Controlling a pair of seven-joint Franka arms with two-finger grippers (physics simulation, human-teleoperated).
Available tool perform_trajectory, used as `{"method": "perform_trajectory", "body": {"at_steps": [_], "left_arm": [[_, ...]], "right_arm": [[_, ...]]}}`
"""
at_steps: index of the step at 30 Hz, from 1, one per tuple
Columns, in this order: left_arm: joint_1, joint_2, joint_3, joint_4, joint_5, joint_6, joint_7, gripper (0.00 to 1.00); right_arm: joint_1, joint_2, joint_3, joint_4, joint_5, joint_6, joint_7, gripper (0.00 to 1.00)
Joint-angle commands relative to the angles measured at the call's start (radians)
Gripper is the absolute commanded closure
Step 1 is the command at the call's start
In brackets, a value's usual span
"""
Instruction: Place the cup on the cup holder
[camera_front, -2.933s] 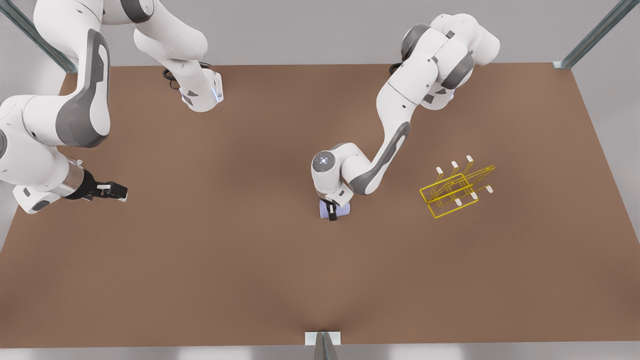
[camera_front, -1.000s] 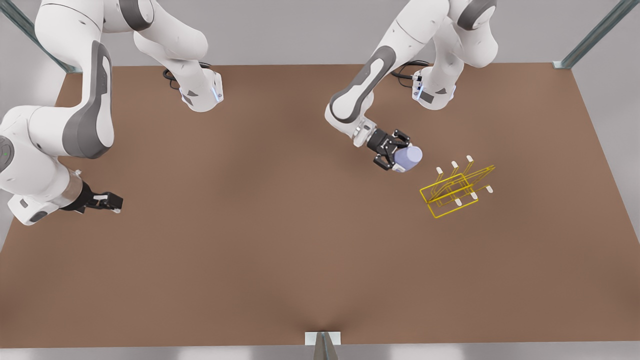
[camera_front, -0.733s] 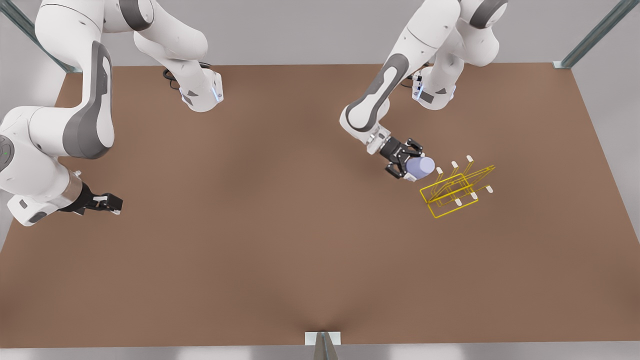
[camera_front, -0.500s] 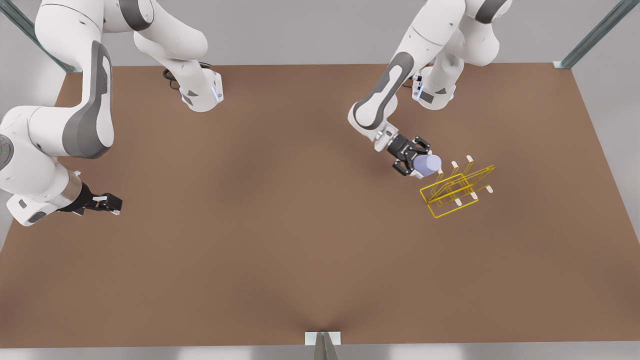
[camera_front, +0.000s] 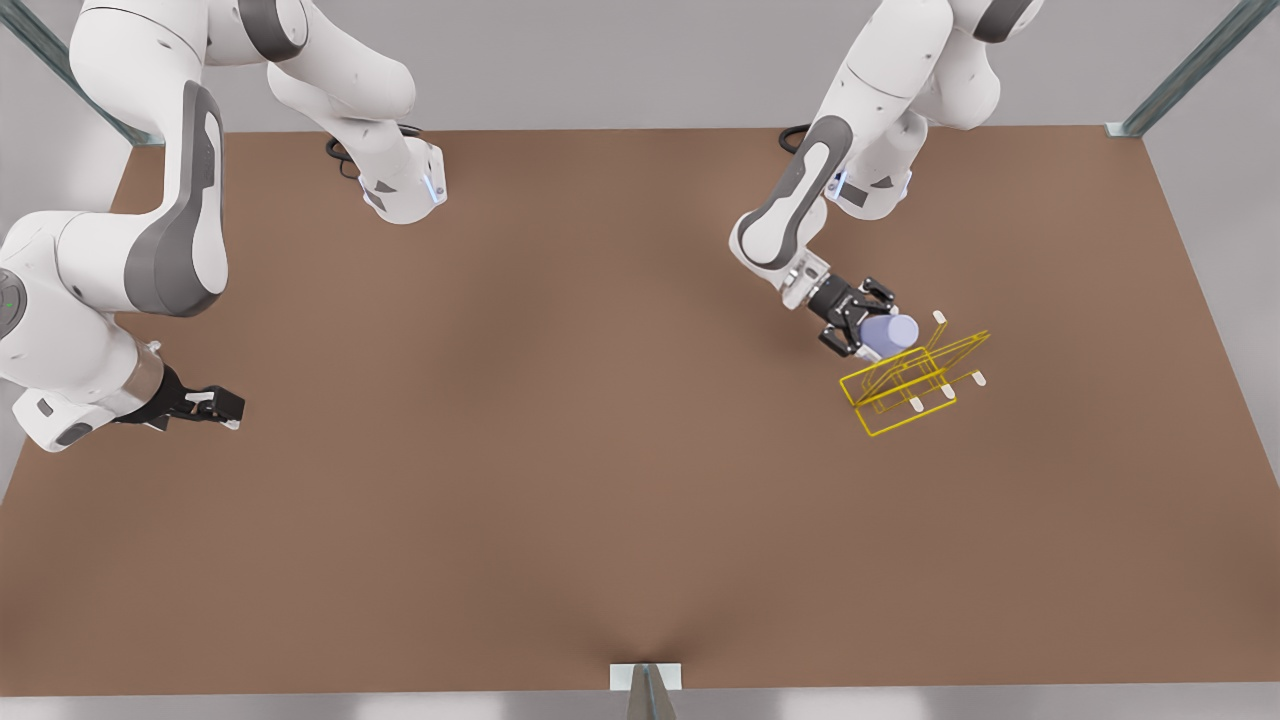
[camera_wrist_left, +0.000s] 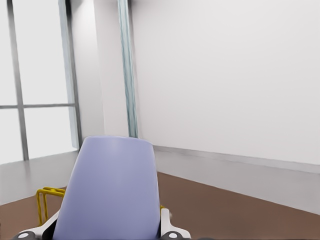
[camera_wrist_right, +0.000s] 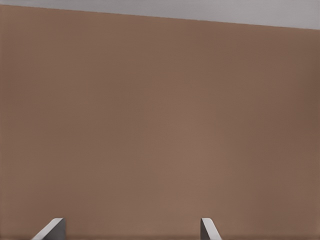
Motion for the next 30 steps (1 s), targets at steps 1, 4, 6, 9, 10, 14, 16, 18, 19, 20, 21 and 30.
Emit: {"method": "perform_trajectory", "body": {"at_steps": [1,4,6,9,10,14,16,18,19,20,21,30], "left_arm": [[0.000,0.000,0.000,-0.006,0.005,0.002,-0.087,0.17],[0.006,0.013,0.008,-0.008,0.021,0.022,-0.111,0.17],[0.014,0.010,0.016,-0.009,0.037,0.024,-0.113,0.17],[0.015,0.011,0.016,-0.009,0.039,0.022,-0.116,0.17],[0.015,0.013,0.016,-0.011,0.044,0.024,-0.126,0.16],[0.017,0.017,0.017,-0.012,0.053,0.022,-0.126,0.00],[0.017,0.019,0.017,-0.012,0.053,0.022,-0.126,0.00],[0.017,0.016,0.022,-0.012,0.053,0.021,-0.125,0.00],[0.017,0.005,0.022,-0.011,0.053,0.018,-0.110,0.00],[0.017,-0.004,0.022,-0.009,0.053,0.018,-0.103,0.00],[0.017,-0.036,0.022,-0.009,0.051,0.021,-0.068,0.00],[0.030,-0.053,0.054,1.110,-1.148,-0.140,0.915,0.00]], "right_arm": [[0.002,-0.001,0.000,0.000,0.001,-0.001,-0.004,0.00],[0.002,-0.001,0.017,0.003,0.001,-0.001,0.005,0.00],[0.000,-0.001,0.019,0.003,0.002,0.001,0.003,0.00],[0.000,-0.001,0.017,0.005,0.001,-0.001,0.002,0.00],[0.000,-0.001,0.017,0.003,0.001,-0.001,0.002,0.00],[0.000,-0.003,0.017,0.003,-0.001,-0.005,0.003,0.00],[0.000,-0.003,0.019,0.002,-0.001,-0.005,0.005,0.00],[-0.003,0.000,0.017,-0.002,0.001,-0.005,-0.001,0.00],[-0.002,-0.001,0.017,0.000,0.002,-0.005,0.002,0.00],[-0.002,-0.001,0.017,0.002,0.002,-0.005,-0.006,0.00],[0.000,0.000,0.017,0.003,0.002,-0.005,-0.003,0.00],[0.000,0.000,0.017,0.002,0.002,-0.004,-0.004,0.00]]}}
